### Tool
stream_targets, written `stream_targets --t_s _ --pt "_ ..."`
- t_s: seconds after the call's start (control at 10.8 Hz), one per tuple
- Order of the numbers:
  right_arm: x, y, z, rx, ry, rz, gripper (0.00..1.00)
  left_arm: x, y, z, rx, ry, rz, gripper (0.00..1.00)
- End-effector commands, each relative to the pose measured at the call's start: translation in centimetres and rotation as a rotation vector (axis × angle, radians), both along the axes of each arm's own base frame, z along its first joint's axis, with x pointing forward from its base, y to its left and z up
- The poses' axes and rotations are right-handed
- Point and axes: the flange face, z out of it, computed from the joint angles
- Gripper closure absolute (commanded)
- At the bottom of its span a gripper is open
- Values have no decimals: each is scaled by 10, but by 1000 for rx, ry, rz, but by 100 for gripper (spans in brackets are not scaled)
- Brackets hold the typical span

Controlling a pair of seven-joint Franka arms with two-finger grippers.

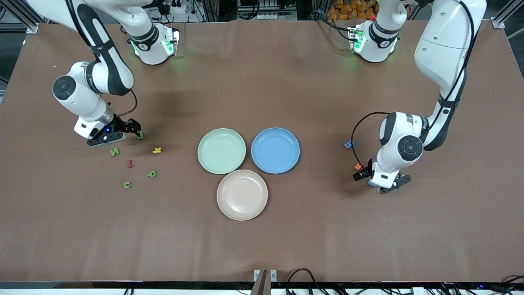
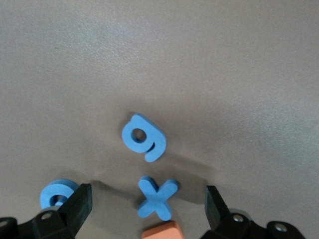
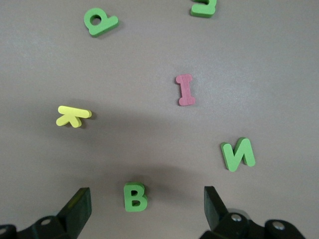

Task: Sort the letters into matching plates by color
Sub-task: 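Grasp the blue x with the left gripper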

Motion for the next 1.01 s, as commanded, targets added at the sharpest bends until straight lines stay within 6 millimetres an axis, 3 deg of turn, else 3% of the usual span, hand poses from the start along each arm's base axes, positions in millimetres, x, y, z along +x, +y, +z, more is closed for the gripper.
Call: stream_targets --t_s 0.0,0.18,0.28,0.37,0.74,0.92 --pt "-7 -4 -15 -10 -9 12 0 6 -7 -3 18 -20 26 1" --pt "-8 -4 -23 -12 -5 12 0 6 -9 -3 18 -21 24 68" --pt "-9 -3 -27 -14 -3 14 0 5 -9 -4 18 -20 44 92" --pt "-9 -3 -32 -14 0 14 0 5 -10 -2 20 -24 54 100" --pt "-11 -2 -45 -18 8 15 0 7 -9 3 19 -31 59 100" --pt "-13 -2 -48 -18 14 14 0 13 -11 15 15 -51 58 100"
